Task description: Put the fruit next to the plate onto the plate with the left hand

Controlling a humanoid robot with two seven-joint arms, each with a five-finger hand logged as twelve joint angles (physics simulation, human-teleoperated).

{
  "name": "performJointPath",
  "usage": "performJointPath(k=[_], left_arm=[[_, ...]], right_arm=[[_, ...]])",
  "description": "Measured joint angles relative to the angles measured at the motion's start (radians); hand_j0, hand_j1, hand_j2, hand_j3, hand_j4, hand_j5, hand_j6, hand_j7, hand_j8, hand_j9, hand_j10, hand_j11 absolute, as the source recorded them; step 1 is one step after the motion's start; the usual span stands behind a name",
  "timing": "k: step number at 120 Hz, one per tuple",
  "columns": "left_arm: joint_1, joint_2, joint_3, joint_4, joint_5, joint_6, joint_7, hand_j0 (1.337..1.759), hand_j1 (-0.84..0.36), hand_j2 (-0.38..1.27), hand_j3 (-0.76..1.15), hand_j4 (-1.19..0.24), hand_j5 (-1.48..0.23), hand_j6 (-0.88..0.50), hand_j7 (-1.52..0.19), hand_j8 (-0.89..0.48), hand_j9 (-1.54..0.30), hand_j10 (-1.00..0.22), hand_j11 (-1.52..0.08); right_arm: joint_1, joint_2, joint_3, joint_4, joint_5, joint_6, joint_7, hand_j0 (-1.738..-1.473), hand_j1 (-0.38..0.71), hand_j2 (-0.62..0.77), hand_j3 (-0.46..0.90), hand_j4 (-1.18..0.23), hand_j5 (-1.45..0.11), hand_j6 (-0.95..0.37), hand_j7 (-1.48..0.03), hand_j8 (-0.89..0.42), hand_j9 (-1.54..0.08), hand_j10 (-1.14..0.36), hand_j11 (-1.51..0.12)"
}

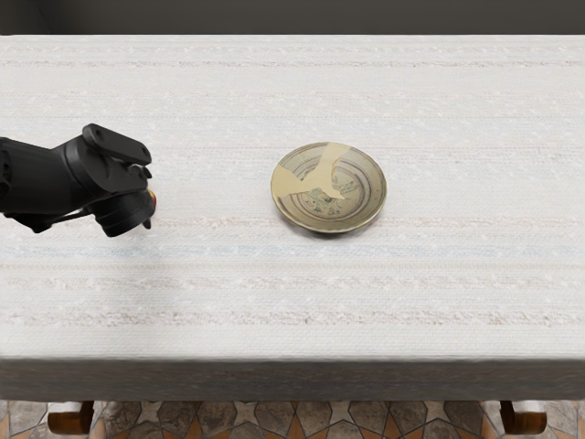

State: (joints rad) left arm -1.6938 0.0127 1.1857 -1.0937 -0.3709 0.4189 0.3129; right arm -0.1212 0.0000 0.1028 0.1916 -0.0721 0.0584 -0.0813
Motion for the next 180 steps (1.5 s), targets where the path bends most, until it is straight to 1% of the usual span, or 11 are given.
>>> performJointPath(k=[37,55,86,104,117,129,136,142,159,165,180], left_arm=[[0.0,0.001,0.0,0.003,0.003,0.0,0.0,1.658,-0.05,0.07,0.0,-0.33,-0.43,-0.33,-0.43,-0.33,-0.43,-0.33,-0.43],[0.002,0.001,0.0,0.004,0.005,0.0,-0.022,1.658,-0.06,0.07,0.0,-0.34,-0.44,-0.34,-0.44,-0.34,-0.44,-0.34,-0.44],[0.006,0.001,0.001,0.005,0.001,0.0,-0.03,1.658,-0.11,0.08,0.0,-0.38,-0.49,-0.38,-0.49,-0.38,-0.49,-0.38,-0.49],[-0.001,0.003,0.001,0.005,-0.007,-0.066,-0.03,1.657,-0.28,0.11,0.0,-0.55,-0.69,-0.53,-0.69,-0.46,-0.71,-0.54,-0.71],[-0.022,0.025,0.002,0.006,-0.008,-0.168,-0.035,1.654,-0.36,0.2,0.0,-0.71,-0.83,-0.46,-0.74,-0.37,-0.8,-0.45,-0.9],[-0.085,0.073,0.004,0.0,-0.039,-0.246,-0.032,1.653,-0.36,0.43,0.0,-0.76,-0.97,-0.54,-0.91,-0.39,-0.94,-0.53,-1.01],[-0.157,0.133,0.006,-0.003,-0.063,-0.326,-0.031,1.652,-0.37,0.4,0.0,-0.78,-1.02,-0.5,-0.99,-0.37,-1.01,-0.5,-1.05],[-0.17,0.15,0.003,-0.005,-0.077,-0.391,-0.03,1.65,-0.36,0.39,0.0,-0.8,-1.06,-0.48,-1.03,-0.34,-1.05,-0.49,-1.08],[-0.169,0.213,-0.093,-0.005,-0.104,-0.53,-0.029,1.646,-0.39,0.44,0.0,-0.8,-1.17,-0.4,-1.15,-0.27,-1.13,-0.45,-1.14],[-0.17,0.238,-0.162,0.0,-0.114,-0.553,-0.028,1.645,-0.38,0.37,0.0,-0.79,-1.21,-0.38,-1.18,-0.25,-1.15,-0.44,-1.14],[-0.155,0.234,-0.35,0.032,-0.124,-0.576,-0.028,1.646,-0.35,0.38,0.0,-0.8,-1.24,-0.4,-1.2,-0.27,-1.16,-0.47,-1.15]], right_arm=[[0.0,0.0,0.0,0.0,0.0,0.0,0.0,-1.658,-0.33,0.0,0.0,-0.02,-0.02,-0.02,-0.02,-0.02,-0.02,-0.02,-0.02],[0.0,0.0,0.0,0.0,0.0,0.0,0.0,-1.658,-0.33,0.0,0.0,-0.02,-0.02,-0.02,-0.02,-0.02,-0.02,-0.02,-0.02],[0.0,0.0,0.0,0.0,0.0,0.0,0.0,-1.658,-0.33,0.0,0.0,-0.02,-0.02,-0.02,-0.02,-0.02,-0.02,-0.02,-0.02],[0.0,0.0,0.0,0.0,0.0,0.0,0.0,-1.658,-0.33,0.0,0.0,-0.02,-0.02,-0.02,-0.02,-0.02,-0.02,-0.02,-0.02],[0.0,0.0,0.0,0.0,0.0,0.0,0.0,-1.658,-0.33,0.0,0.0,-0.02,-0.02,-0.02,-0.02,-0.02,-0.02,-0.02,-0.02],[0.0,0.0,0.0,0.0,0.0,0.0,0.0,-1.658,-0.33,0.0,0.0,-0.02,-0.02,-0.02,-0.02,-0.02,-0.02,-0.02,-0.02],[0.0,0.0,0.0,0.0,0.0,0.0,0.0,-1.658,-0.33,0.0,0.0,-0.02,-0.02,-0.02,-0.02,-0.02,-0.02,-0.02,-0.02],[0.0,0.0,0.0,0.0,0.0,0.0,0.0,-1.658,-0.33,0.0,0.0,-0.02,-0.02,-0.02,-0.02,-0.02,-0.02,-0.02,-0.02],[0.0,0.0,0.0,0.0,0.0,0.0,0.0,-1.658,-0.33,0.0,0.0,-0.02,-0.02,-0.02,-0.02,-0.02,-0.02,-0.02,-0.02],[0.0,0.0,0.0,0.0,0.0,0.0,0.0,-1.658,-0.33,0.0,0.0,-0.02,-0.02,-0.02,-0.02,-0.02,-0.02,-0.02,-0.02],[0.0,0.0,0.0,0.0,0.0,0.0,0.0,-1.658,-0.33,0.0,0.0,-0.02,-0.02,-0.02,-0.02,-0.02,-0.02,-0.02,-0.02]])
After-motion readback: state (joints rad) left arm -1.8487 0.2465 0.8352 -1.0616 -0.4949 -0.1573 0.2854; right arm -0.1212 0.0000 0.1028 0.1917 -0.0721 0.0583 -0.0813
